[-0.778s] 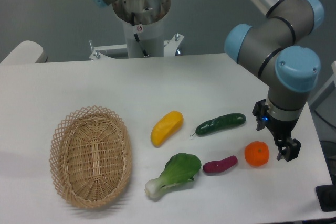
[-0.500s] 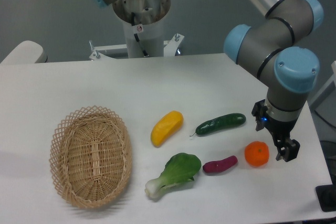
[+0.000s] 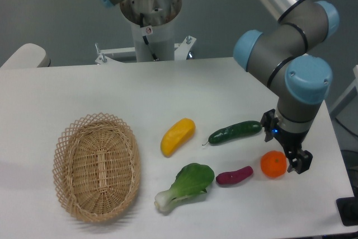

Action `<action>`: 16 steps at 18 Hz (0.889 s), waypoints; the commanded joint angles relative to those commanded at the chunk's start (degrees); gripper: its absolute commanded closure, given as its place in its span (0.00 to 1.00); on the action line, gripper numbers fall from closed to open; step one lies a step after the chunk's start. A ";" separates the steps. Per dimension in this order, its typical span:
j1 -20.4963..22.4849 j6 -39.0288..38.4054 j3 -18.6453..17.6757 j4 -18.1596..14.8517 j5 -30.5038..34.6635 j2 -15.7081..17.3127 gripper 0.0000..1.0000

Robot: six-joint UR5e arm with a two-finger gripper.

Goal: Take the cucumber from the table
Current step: 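Move the gripper from beside the orange toward the green cucumber, then lower the open gripper over the cucumber and close on it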

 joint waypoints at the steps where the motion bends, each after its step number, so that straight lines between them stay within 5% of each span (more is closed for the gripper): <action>1: -0.44 -1.93 -1.14 0.88 0.00 0.00 0.00; 5: -0.62 -6.17 -6.24 6.59 0.26 0.26 0.00; 16: -0.44 5.16 -20.21 8.17 3.25 5.80 0.00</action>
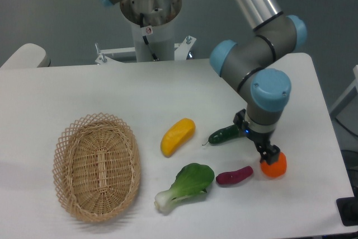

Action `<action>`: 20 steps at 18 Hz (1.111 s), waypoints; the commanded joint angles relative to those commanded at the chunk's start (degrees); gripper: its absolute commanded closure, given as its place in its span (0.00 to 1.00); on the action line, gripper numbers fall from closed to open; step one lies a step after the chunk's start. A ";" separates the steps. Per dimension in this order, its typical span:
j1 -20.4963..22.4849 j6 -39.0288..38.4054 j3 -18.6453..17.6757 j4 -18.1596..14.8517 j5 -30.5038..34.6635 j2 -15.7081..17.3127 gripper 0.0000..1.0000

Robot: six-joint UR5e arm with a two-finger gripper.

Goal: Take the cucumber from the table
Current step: 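Lower the open gripper over the cucumber and close on it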

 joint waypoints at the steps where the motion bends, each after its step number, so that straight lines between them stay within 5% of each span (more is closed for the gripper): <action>1: 0.18 0.62 -1.32 0.44 0.00 0.35 0.00; 10: 0.53 0.63 -7.31 7.29 1.93 -0.52 0.00; 17: 0.62 0.54 -7.84 8.26 1.93 -1.49 0.00; 18: 0.62 0.72 -7.66 8.27 1.93 -1.49 0.04; 20: 0.62 0.80 -7.57 8.09 1.93 -1.49 0.34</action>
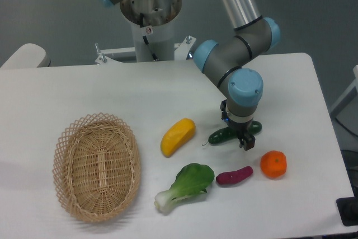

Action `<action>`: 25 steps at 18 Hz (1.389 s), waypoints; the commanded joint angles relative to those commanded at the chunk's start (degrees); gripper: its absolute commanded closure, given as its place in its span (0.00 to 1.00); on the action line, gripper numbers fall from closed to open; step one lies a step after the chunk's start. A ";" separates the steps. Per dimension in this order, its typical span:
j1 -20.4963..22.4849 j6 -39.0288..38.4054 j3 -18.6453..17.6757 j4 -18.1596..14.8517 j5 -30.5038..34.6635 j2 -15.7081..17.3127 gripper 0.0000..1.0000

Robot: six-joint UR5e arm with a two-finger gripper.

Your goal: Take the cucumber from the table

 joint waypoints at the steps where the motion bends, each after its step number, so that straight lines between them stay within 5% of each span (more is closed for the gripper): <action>1: 0.09 0.44 0.26 -0.09 0.09 0.00 0.52; 4: 0.18 0.88 0.53 -0.18 1.31 0.00 0.88; 6: 0.18 0.88 0.70 -0.44 1.84 0.09 0.99; 10: -0.09 0.88 3.77 -2.45 1.93 0.96 1.00; 15: -3.16 -0.26 13.08 -10.80 1.41 1.93 1.00; 25: -5.10 -8.17 20.38 -12.12 -6.85 1.76 1.00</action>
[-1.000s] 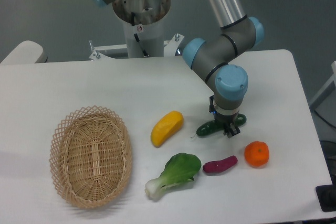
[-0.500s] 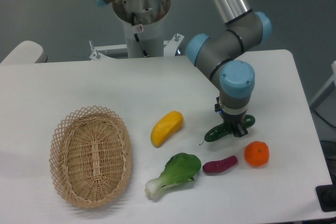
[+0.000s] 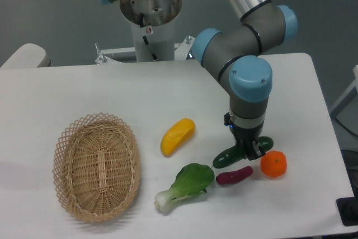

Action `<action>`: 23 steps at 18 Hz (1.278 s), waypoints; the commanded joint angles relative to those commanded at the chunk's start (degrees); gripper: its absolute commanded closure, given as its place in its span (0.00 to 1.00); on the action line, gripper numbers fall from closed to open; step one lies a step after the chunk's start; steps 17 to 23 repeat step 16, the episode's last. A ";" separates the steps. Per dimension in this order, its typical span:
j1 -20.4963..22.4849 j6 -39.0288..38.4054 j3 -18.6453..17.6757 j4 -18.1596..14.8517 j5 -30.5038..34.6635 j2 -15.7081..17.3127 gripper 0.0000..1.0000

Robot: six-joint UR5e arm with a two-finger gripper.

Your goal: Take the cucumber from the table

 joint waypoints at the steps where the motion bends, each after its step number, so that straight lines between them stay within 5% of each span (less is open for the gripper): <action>1: -0.09 -0.61 0.62 -0.88 -1.05 0.09 1.00; 5: 0.00 -6.94 1.85 -1.50 -5.27 0.18 1.00; 23: 0.00 -7.03 3.08 -1.85 -6.51 0.09 1.00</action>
